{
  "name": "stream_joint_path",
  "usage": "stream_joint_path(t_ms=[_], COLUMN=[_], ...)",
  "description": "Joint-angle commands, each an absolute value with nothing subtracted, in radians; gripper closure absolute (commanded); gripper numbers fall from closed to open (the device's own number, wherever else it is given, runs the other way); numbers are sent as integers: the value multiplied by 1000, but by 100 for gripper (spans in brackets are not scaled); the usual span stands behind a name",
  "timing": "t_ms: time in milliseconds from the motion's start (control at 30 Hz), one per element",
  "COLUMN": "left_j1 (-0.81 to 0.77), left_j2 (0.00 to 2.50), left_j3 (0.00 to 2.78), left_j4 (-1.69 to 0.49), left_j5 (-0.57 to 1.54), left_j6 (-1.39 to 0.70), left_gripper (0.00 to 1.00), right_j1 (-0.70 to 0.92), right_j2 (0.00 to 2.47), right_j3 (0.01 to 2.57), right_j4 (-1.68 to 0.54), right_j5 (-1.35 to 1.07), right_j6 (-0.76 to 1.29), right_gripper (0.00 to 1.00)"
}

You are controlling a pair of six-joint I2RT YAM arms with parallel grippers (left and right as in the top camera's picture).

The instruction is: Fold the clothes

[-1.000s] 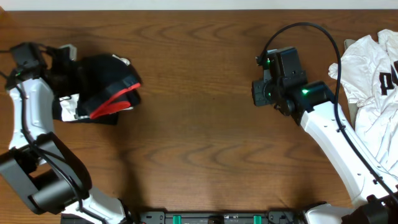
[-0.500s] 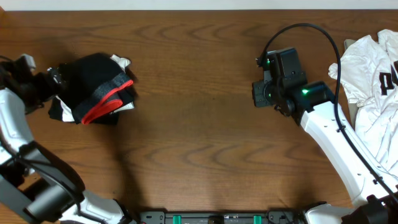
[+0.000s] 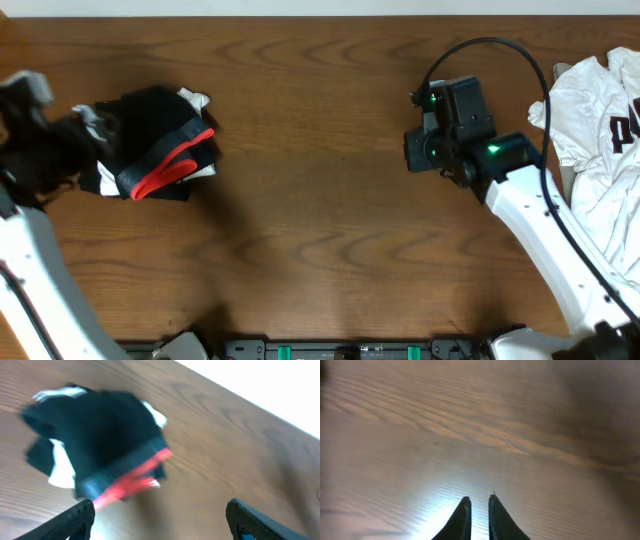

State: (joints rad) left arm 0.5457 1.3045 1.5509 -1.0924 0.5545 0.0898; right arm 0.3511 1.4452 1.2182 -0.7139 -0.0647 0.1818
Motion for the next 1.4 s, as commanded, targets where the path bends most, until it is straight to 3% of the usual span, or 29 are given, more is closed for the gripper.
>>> stream_joint_path(t_ms=[0,67,200,267,300,333,367,433,767,1367], left_j1=[468,426,368,348,337,327,318,306,295,295], left_j2=[1204,1142,1020,964,934,909,882,841,804,804], left_j3=[1561,1561,1561,1561,1560,1559,1558,1558,1557,1557], left_j4=[-1169,-1237,-1371,-1406,-1414,-1419,-1427,-1448,-1522,-1522], left_j5=[583,579,529,467,437,414,393,364,323,323], left_j6=[171,183,182,160,139,122,105,92,92,92], left_gripper=[14,14,14,14,14,14,13,2,2,2], right_j1=[356,354,353,353,353,353,354,354,354,354], right_j2=[1325,1254,1103,1029,991,956,920,860,674,667], right_j3=[1257,1258,1258,1258,1258,1258,1258,1258,1258,1254], right_j4=[-707,-715,-770,-796,-807,-816,-826,-851,-1001,-1264], right_j5=[-163,-177,-173,-173,-173,-171,-164,-162,-162,-162], right_j6=[186,186,186,186,186,186,186,186,186,186], right_gripper=[83,74,43,23,5,1,1,1,1,1])
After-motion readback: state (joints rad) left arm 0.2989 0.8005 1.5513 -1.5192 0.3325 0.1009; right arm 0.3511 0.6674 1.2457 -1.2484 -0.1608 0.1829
